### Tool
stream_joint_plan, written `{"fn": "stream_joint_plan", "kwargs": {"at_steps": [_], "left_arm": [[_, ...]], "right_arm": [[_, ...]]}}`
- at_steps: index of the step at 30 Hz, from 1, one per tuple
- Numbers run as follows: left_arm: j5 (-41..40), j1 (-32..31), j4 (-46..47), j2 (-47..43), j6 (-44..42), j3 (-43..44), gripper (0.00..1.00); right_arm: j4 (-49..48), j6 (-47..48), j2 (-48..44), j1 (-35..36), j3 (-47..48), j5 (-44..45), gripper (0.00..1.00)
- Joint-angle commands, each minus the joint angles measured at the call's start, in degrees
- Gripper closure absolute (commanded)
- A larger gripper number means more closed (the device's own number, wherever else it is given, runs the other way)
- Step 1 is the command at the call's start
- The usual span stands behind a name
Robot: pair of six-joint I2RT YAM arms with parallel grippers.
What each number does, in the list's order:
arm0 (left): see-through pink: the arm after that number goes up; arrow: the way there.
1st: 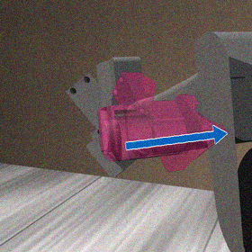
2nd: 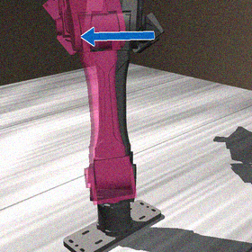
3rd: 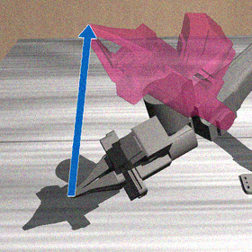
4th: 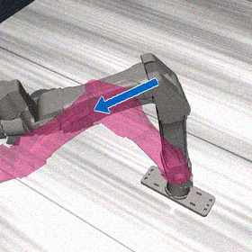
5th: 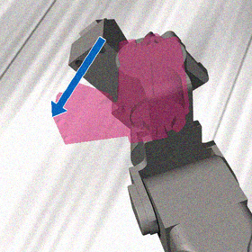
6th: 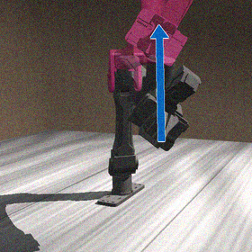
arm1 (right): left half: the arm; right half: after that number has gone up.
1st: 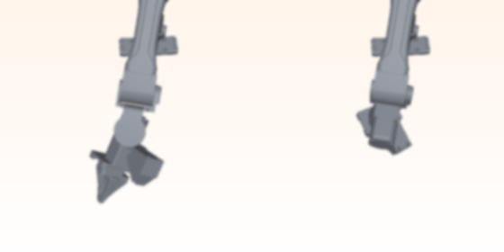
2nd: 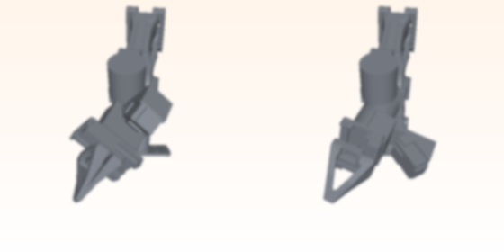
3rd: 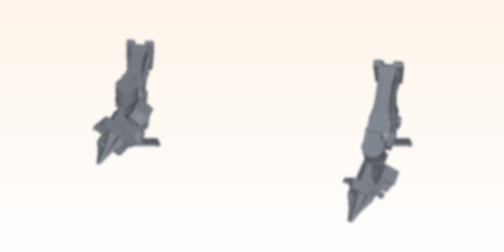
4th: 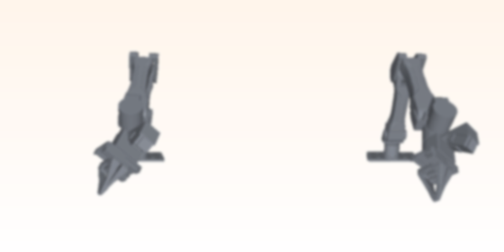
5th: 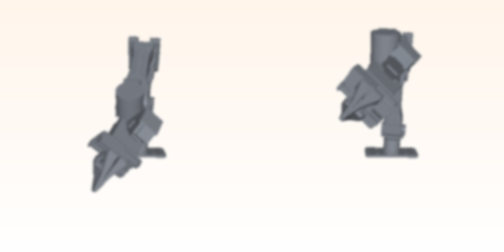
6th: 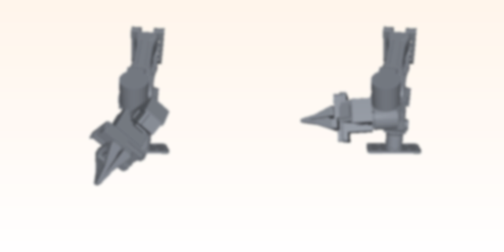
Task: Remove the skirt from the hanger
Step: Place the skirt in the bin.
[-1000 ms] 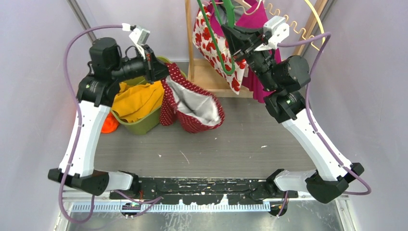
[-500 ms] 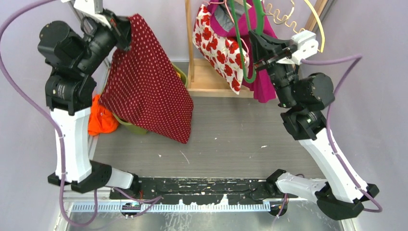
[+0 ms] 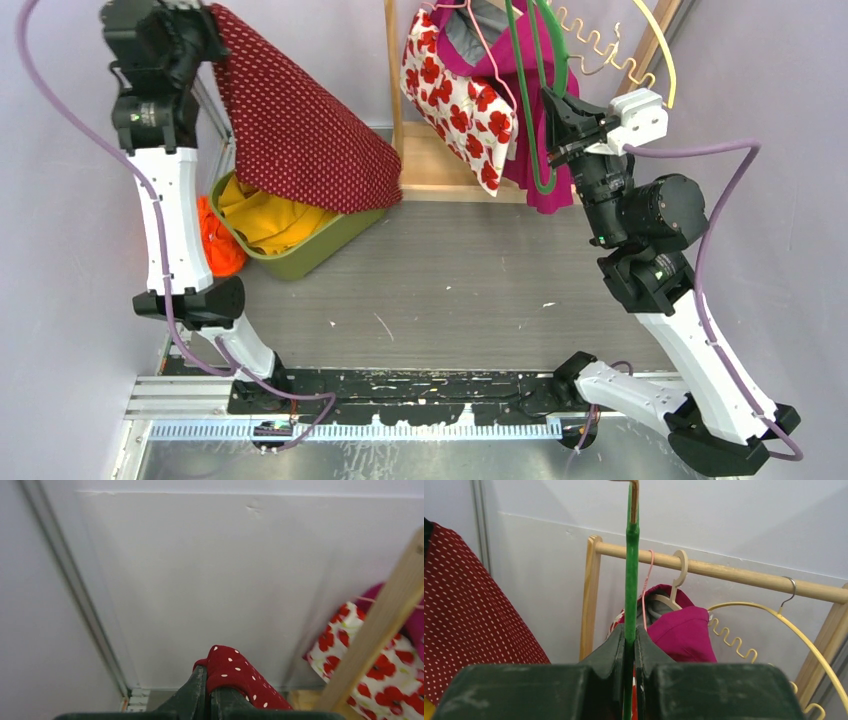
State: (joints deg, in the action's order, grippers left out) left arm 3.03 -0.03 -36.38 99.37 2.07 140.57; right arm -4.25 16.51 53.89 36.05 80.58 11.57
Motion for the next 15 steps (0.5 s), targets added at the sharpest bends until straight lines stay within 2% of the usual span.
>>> {"fn": "stream_joint_plan", "kwargs": {"at_steps": [1, 4, 9, 15], "left_arm": [[-0.2, 8.9, 13.0, -4.4, 7.1, 3.3, 0.97], [0.5, 13.8, 14.7, -5.2, 9.9, 2.6, 0.97], [0.9, 17.4, 14.0, -6.2, 9.8, 0.4, 0.98], [16.9, 17.8, 19.3, -8.6, 18.5, -8.8, 0.98]], "right_arm": [[-2.4, 2.9, -0.4, 0.3, 0.0, 2.6, 1.0], [-2.6, 3.2, 0.3, 0.3, -0.2, 3.0, 1.0], [-3.1, 3.1, 0.8, 0.2, -1.0, 3.4, 1.0], [-4.1, 2.7, 0.5, 0.3, -2.3, 3.5, 1.0]]}}
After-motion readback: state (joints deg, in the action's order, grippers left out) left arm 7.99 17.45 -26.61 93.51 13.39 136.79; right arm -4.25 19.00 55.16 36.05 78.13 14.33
